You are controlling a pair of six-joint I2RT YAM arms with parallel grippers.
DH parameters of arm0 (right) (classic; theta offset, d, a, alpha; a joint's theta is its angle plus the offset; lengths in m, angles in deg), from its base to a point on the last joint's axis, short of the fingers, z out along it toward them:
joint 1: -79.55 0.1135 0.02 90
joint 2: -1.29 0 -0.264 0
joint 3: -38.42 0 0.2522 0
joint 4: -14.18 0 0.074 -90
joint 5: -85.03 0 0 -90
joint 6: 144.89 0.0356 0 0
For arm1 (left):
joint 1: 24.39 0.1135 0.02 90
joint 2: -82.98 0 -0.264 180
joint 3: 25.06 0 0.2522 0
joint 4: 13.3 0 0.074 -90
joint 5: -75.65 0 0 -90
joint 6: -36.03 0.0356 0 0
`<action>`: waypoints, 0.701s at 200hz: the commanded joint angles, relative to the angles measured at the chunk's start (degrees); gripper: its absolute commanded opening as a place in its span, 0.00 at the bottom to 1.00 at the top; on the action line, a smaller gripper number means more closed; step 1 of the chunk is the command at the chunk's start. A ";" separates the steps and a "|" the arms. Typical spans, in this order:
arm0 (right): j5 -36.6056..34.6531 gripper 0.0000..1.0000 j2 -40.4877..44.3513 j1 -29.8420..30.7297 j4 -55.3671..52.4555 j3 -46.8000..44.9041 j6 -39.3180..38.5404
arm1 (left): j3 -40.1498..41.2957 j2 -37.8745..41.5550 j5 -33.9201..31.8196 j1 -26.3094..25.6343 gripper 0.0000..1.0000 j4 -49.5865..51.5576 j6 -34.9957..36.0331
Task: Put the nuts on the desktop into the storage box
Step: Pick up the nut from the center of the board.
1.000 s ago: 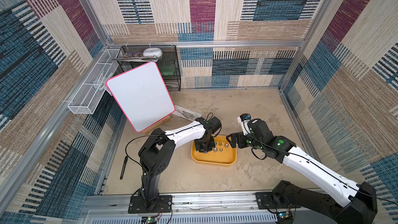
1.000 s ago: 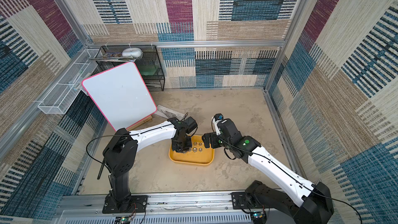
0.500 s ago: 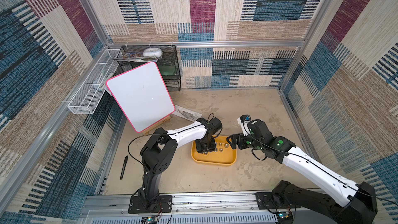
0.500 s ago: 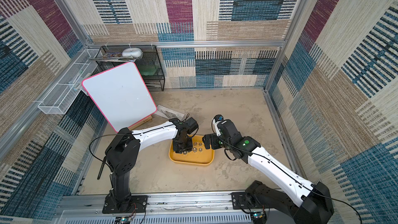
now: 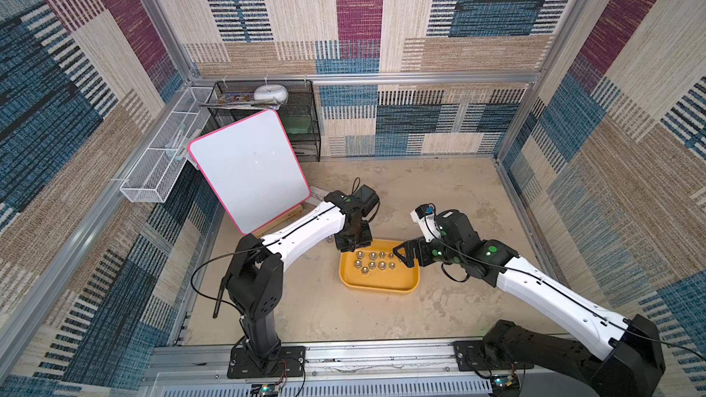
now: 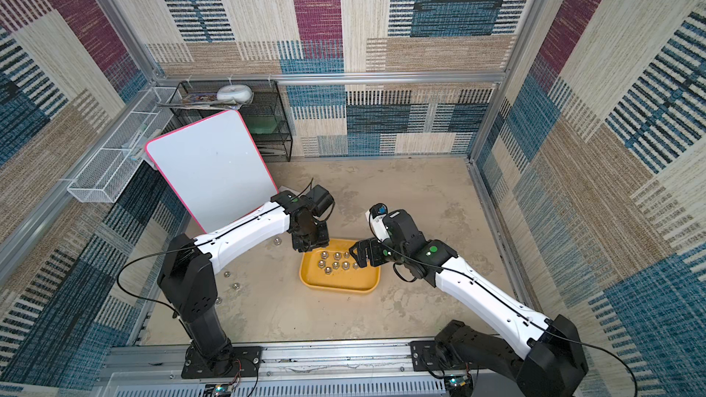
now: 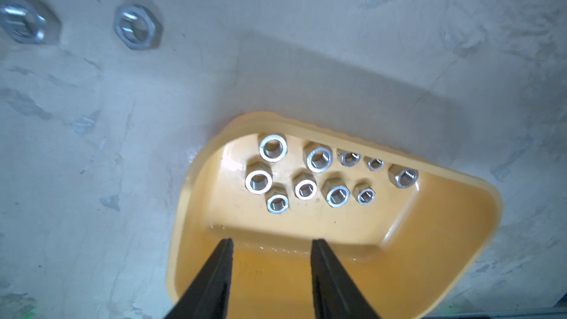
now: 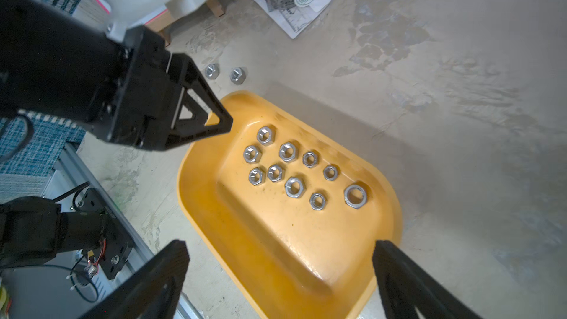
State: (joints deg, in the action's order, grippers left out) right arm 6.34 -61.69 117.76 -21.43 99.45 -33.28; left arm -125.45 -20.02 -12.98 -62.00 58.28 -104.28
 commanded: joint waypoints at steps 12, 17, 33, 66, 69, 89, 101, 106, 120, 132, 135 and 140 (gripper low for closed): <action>5.72 0.99 -1.94 0.07 2.01 1.54 -2.46 | 1.08 1.13 -2.59 5.73 0.47 2.30 5.27; 6.19 0.99 -2.10 0.02 2.04 1.71 -2.61 | 1.18 0.94 -2.76 6.65 0.47 2.29 5.74; 7.64 1.00 -2.41 -0.01 2.42 1.95 -3.05 | 0.83 -0.26 -3.49 8.89 0.50 2.31 7.33; 9.61 0.99 -2.85 0.03 2.25 2.49 -3.71 | 0.36 -4.07 -3.24 12.61 0.55 -0.08 9.20; 9.61 0.99 -2.92 0.06 2.25 2.48 -3.71 | 0.15 -4.59 -3.14 12.83 0.56 -0.24 9.32; 9.82 0.99 -3.18 -0.05 2.25 2.74 -3.78 | -1.96 -8.17 -3.04 13.76 0.58 -0.95 9.81; 9.69 0.99 -3.37 0.07 2.25 2.91 -3.67 | -3.20 -9.91 -3.00 13.97 0.58 -1.68 10.05; 9.69 0.99 -3.45 0.00 2.23 3.00 -3.61 | -3.63 -10.77 -3.07 14.08 0.58 -1.97 10.18; 9.45 1.00 -3.62 0.02 2.10 3.18 -3.55 | -4.83 -12.69 -3.51 14.23 0.57 -2.37 10.40; 9.27 1.00 -3.64 0.09 1.96 3.38 -3.53 | -5.60 -14.19 -3.45 14.31 0.57 -2.44 10.19; 9.26 0.99 -3.64 0.08 1.96 3.44 -3.58 | -5.81 -14.50 -3.34 14.31 0.56 -2.41 10.19; 9.17 0.99 -3.64 0.02 1.98 3.45 -3.54 | -5.91 -14.95 -3.29 14.31 0.56 -2.36 10.09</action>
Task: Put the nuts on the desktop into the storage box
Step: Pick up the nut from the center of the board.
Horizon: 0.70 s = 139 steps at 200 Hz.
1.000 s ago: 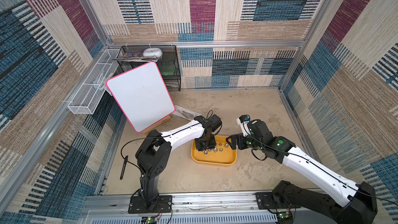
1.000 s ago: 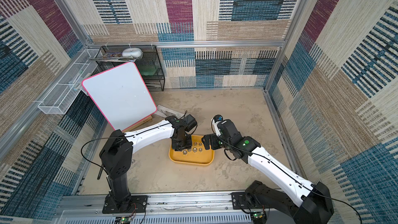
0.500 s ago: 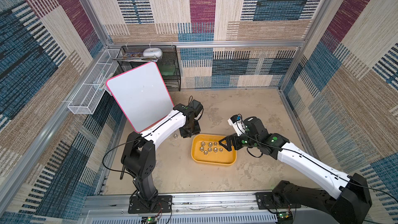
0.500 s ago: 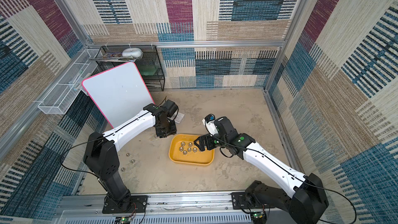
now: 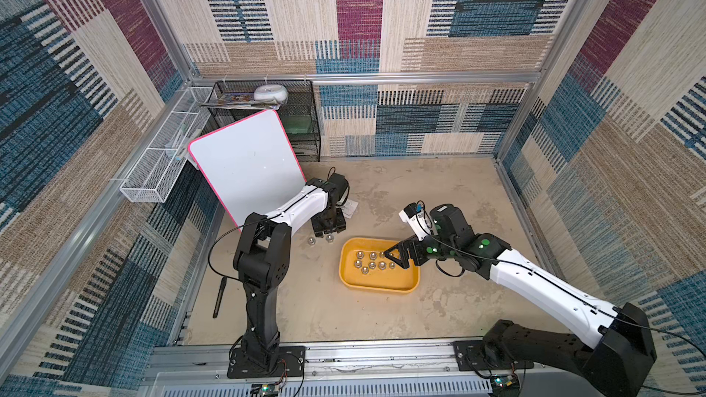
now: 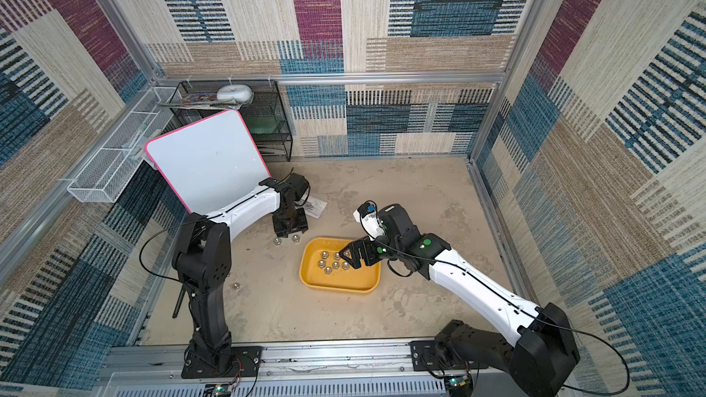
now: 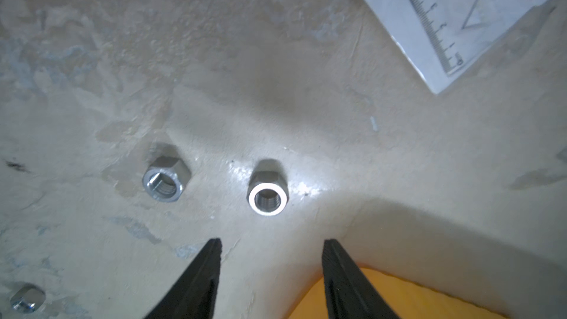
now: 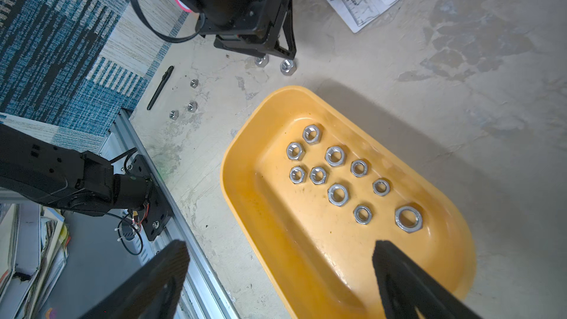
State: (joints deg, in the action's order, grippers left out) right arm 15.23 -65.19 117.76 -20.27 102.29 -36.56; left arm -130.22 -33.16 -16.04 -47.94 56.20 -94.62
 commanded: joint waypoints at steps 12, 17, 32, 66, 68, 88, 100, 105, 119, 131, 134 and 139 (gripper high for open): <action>0.02 0.99 -0.31 0.02 0.82 0.69 -0.29 | -0.83 -2.33 -0.18 0.26 0.56 -0.37 -0.14; -0.15 0.99 -0.36 0.03 0.71 0.78 -0.23 | -0.52 -2.42 -0.34 0.30 0.55 -0.46 -0.30; -0.52 0.99 -0.56 0.06 0.74 0.86 -0.45 | 0.43 -2.61 -1.02 0.26 0.54 -0.62 -0.67; -0.87 1.00 -1.02 0.04 0.54 1.36 -0.73 | 1.05 -3.46 -0.98 0.32 0.51 -1.43 -1.60; -0.87 0.99 -1.07 0.02 0.56 1.41 -0.74 | 0.98 -3.54 -0.95 0.32 0.51 -1.45 -1.69; -1.04 0.99 -1.20 0.02 0.35 1.57 -0.84 | 1.26 -3.75 -0.87 0.34 0.49 -2.11 -2.42; -1.15 0.99 -1.20 0.02 0.35 1.62 -0.86 | 1.63 -3.88 -0.91 0.34 0.48 -2.47 -2.62; -1.13 1.00 -1.19 0.03 0.31 1.63 -0.79 | 1.78 -3.98 -0.83 0.33 0.47 -2.69 -2.63; -1.22 0.99 -1.13 0.02 0.04 1.71 -0.81 | 2.21 -4.09 -0.38 0.28 0.45 -3.33 -2.58; -1.22 1.00 -1.03 0.08 0.01 1.74 -0.86 | 2.60 -4.18 -0.18 0.28 0.45 -3.89 -2.62; -1.26 0.99 -1.02 0.02 0.03 1.75 -0.84 | 2.70 -4.17 -0.29 0.26 0.45 -3.97 -2.62; -1.32 0.99 -1.02 0.07 -0.03 1.75 -0.86 | 2.94 -4.23 -0.41 0.38 0.45 -4.13 -2.70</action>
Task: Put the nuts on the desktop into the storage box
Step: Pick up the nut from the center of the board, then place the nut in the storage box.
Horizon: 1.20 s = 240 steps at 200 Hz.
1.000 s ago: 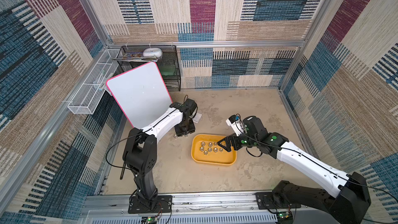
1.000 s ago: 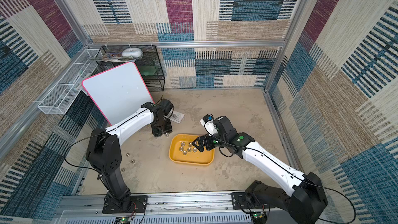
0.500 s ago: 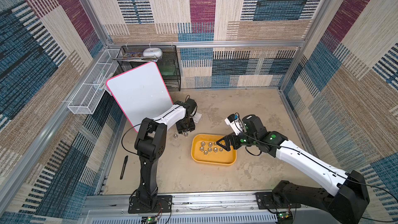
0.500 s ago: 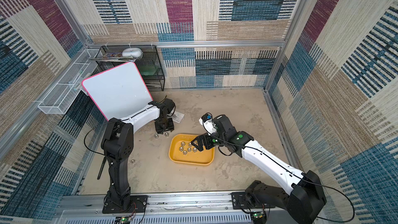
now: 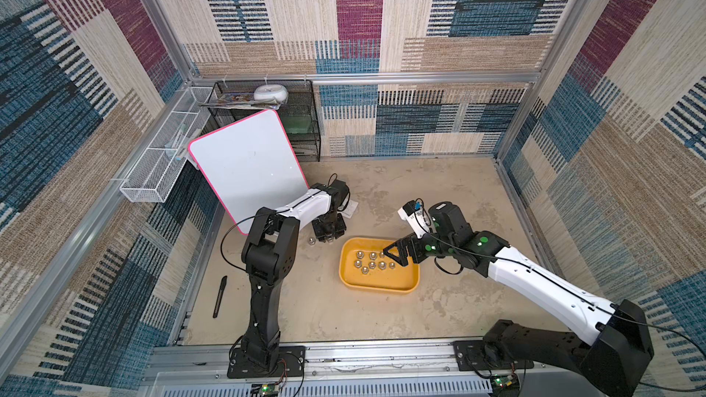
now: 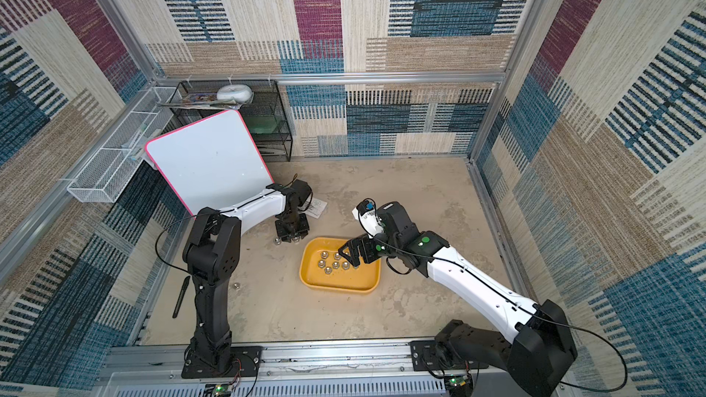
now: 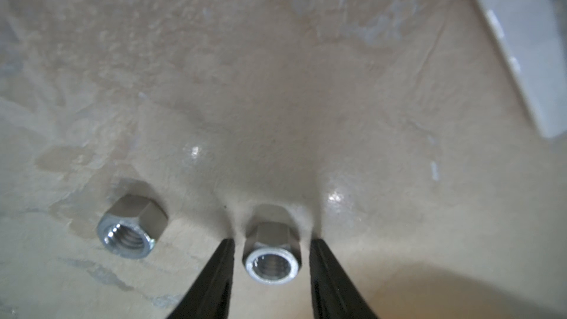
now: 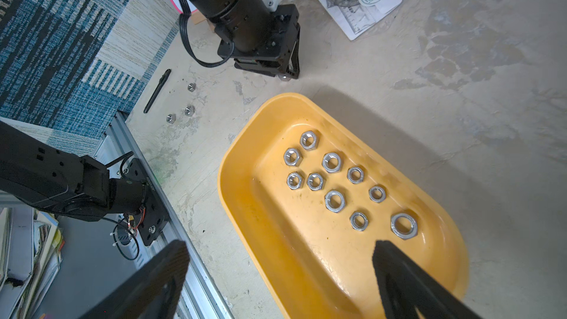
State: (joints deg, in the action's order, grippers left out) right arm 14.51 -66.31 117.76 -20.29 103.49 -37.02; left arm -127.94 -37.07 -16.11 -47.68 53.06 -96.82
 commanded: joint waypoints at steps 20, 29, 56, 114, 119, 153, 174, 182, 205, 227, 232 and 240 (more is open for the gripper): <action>-0.68 1.00 0.26 0.02 -0.23 0.59 -0.46 | 1.16 -0.44 -0.32 0.02 0.42 -1.54 -0.73; -0.70 0.99 0.27 0.03 -0.30 0.55 -0.43 | 1.39 -0.33 -0.27 0.02 0.38 -1.74 -0.78; -0.68 0.99 0.36 0.06 -0.35 0.50 -0.38 | 1.80 0.63 -0.98 0.03 0.26 -2.15 -0.65; -0.33 0.99 0.44 0.02 -0.03 0.33 -0.21 | 2.11 4.60 -1.07 0.00 0.22 -1.56 -0.22; -0.28 0.99 0.44 0.06 0.00 0.28 -0.25 | 2.04 5.04 -0.95 0.02 0.22 -1.32 -0.15; -0.30 0.99 0.82 0.01 -0.25 0.29 -0.16 | 1.80 9.08 0.00 -0.67 0.22 0.50 -0.01; -0.59 0.99 1.64 0.02 -0.85 0.11 -0.14 | 1.89 11.72 0.46 -2.27 0.22 2.11 -0.19; -0.74 0.99 2.08 0.02 -1.06 0.00 -0.15 | 2.16 12.69 0.77 -3.01 0.22 2.50 -0.34; -1.32 1.00 3.87 0.03 -1.87 -0.82 0.41 | 2.54 15.36 0.70 -5.92 0.23 3.81 -1.30; -1.89 0.99 6.52 0.02 -2.63 -2.27 1.59 | 2.84 17.32 1.25 -9.23 0.23 4.35 -2.59; -2.11 0.99 7.18 0.02 -3.01 -2.51 1.93 | 2.93 17.61 1.38 -9.93 0.23 4.35 -2.94; -2.55 0.99 8.23 0.02 -3.51 -2.87 2.42 | 2.91 17.99 1.41 -11.39 0.23 4.47 -3.51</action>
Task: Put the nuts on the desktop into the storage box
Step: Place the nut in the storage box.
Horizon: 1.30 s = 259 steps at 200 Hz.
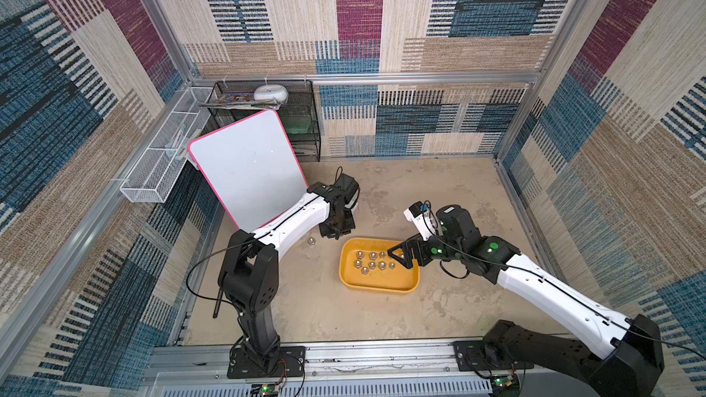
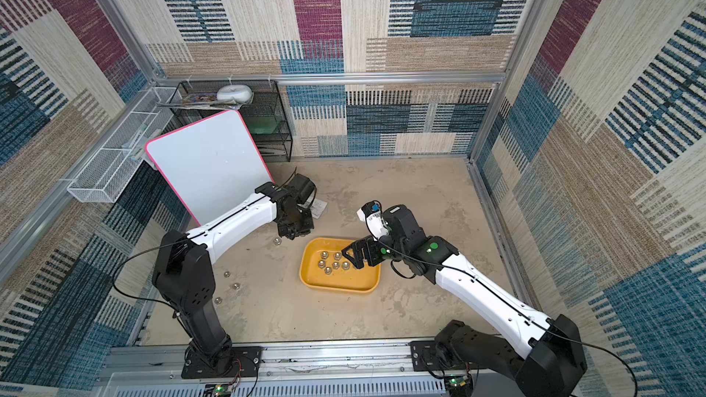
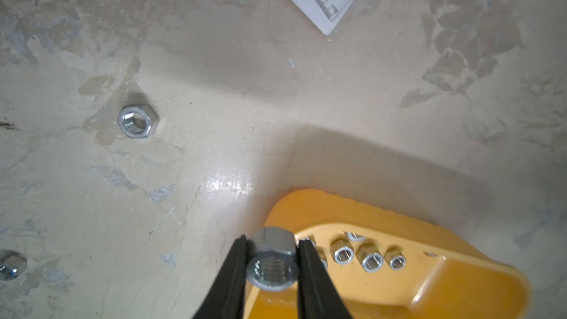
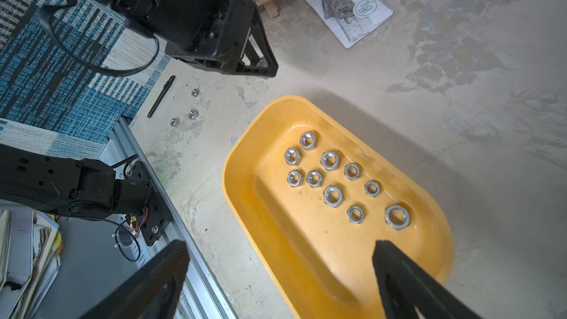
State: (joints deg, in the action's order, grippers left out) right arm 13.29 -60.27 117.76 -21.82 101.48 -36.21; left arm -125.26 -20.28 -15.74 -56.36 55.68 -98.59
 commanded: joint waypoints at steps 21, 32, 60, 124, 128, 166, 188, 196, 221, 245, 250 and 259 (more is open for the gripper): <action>-2.06 0.99 4.74 0.04 -3.53 -1.93 2.95 | 0.73 1.77 1.39 -6.37 0.23 2.00 -3.53; -2.59 0.99 6.00 0.02 -4.35 -2.47 3.78 | 0.98 1.71 1.39 -8.20 0.23 1.98 -4.52; -2.62 0.99 9.61 0.05 -5.33 -4.35 5.54 | 0.64 -0.53 1.72 -13.39 0.23 1.91 -6.63; -2.48 0.99 15.96 0.05 -8.52 -7.18 8.68 | 3.03 -3.53 3.19 -20.07 0.22 -0.93 -10.75; -2.40 0.99 16.40 0.00 -8.68 -7.42 8.88 | 3.40 -3.56 3.46 -20.29 0.22 -1.36 -10.83; -2.23 0.99 19.26 0.02 -9.73 -8.70 10.14 | 5.49 -5.67 4.58 -21.32 0.22 -4.46 -12.11; -2.39 0.99 20.07 0.02 -10.69 -8.69 10.33 | 5.34 -6.95 4.06 -21.40 0.22 -5.09 -11.48; -2.56 0.99 20.50 0.02 -10.96 -8.75 10.56 | 5.01 -7.68 3.81 -21.34 0.22 -5.10 -11.24; -3.05 0.99 21.56 0.00 -11.75 -9.06 10.94 | 4.02 -9.94 3.16 -21.30 0.22 -5.20 -10.93; -3.23 0.99 22.00 -0.02 -12.20 -9.14 11.03 | 3.32 -11.63 2.49 -21.26 0.23 -5.02 -10.16; -3.36 0.99 22.09 0.02 -12.26 -9.18 11.03 | 3.34 -11.70 2.36 -21.17 0.23 -4.96 -10.14; -3.50 0.99 22.13 0.02 -12.35 -9.16 11.03 | 3.59 -11.74 2.10 -20.97 0.24 -4.98 -10.18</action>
State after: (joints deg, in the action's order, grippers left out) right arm 10.45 -38.44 117.76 -33.54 92.41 -25.57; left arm -121.52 -31.60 -11.87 -77.71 50.21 -109.72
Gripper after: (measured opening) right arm 0.994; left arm 0.284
